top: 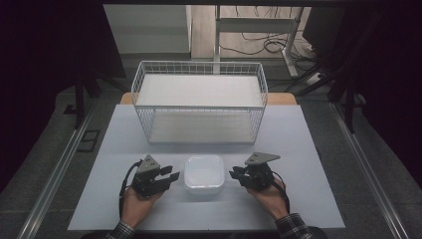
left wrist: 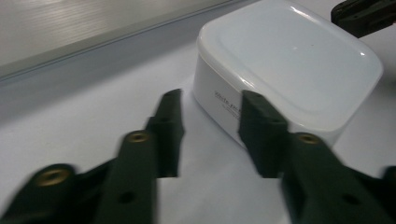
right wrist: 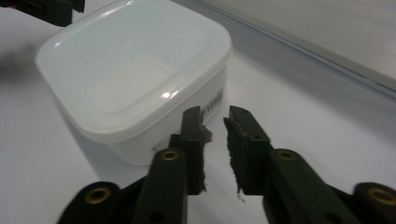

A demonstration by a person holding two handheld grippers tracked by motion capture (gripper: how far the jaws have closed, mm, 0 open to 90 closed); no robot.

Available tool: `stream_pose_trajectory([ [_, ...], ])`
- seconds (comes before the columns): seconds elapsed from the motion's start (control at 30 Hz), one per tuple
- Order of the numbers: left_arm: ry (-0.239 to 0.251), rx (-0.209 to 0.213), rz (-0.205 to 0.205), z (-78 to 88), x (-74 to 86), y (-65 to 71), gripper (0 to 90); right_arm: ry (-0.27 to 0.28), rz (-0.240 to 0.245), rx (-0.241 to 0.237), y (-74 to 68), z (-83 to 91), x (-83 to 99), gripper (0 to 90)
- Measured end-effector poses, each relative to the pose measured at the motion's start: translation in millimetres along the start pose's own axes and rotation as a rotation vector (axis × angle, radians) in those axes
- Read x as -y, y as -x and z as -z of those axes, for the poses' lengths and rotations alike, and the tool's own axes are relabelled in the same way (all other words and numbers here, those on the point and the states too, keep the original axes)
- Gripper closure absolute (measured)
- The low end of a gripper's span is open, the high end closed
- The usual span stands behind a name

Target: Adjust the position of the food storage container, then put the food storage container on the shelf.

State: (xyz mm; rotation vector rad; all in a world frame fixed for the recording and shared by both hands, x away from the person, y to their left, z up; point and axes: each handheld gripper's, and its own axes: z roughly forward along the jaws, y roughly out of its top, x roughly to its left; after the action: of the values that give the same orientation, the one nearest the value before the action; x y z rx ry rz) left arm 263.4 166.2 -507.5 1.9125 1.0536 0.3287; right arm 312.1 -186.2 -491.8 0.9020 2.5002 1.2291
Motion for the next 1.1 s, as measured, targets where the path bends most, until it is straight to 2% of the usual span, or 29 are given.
stream_pose_trajectory([
  [0.07, 0.005, -0.006, -0.008, 1.8, 2.9, -1.3, 41.1, 0.01, 0.007, 0.012, -0.2, 3.8, 1.5, 61.6],
  [0.1, 0.003, -0.007, -0.009, 2.0, 4.7, -1.9, 30.5, 0.002, 0.013, 0.029, 0.5, 4.1, 3.4, 49.4],
  [0.13, 0.0, -0.008, -0.01, 2.1, 6.0, -2.5, 30.5, 0.002, 0.013, 0.029, 0.5, 4.1, 3.4, 49.4],
  [0.23, -0.009, 0.014, -0.003, 1.6, 9.4, -4.6, 20.3, -0.018, 0.03, 0.042, 2.0, -0.3, 8.0, 32.3],
  [0.33, -0.004, 0.014, -0.007, 1.6, 9.6, -5.0, 12.4, -0.018, 0.038, 0.046, 1.0, -3.6, 9.5, 19.9],
  [0.4, 0.006, 0.029, -0.001, 1.3, 10.1, -6.5, 11.3, -0.009, 0.035, 0.046, 0.1, -4.8, 9.2, 14.2],
  [0.47, 0.008, 0.03, 0.002, 0.2, 10.8, -7.7, 9.5, -0.007, 0.035, 0.043, 0.5, -5.4, 9.2, 12.3],
  [0.57, 0.01, 0.023, -0.023, -0.6, 11.6, -8.0, 8.3, -0.004, 0.021, 0.024, 2.5, -6.7, 9.8, 11.9],
  [0.7, 0.035, 0.054, -0.054, -0.7, 9.4, -6.1, 6.6, 0.003, 0.021, 0.016, 3.7, -7.1, 9.2, 9.6],
  [0.9, 0.041, 0.111, -0.033, -0.9, -1.9, -3.4, 6.9, 0.031, -0.002, 0.008, 0.1, -3.0, -0.3, 5.4],
  [1.0, 0.032, 0.127, -0.046, -3.5, -8.7, 1.2, 7.2, 0.041, 0.006, 0.001, -4.4, -1.7, -6.3, 2.2],
  [1.1, 0.001, 0.131, -0.06, -9.0, -13.1, 5.1, 6.5, 0.039, -0.014, -0.023, -7.6, -2.8, -12.3, 1.4],
])
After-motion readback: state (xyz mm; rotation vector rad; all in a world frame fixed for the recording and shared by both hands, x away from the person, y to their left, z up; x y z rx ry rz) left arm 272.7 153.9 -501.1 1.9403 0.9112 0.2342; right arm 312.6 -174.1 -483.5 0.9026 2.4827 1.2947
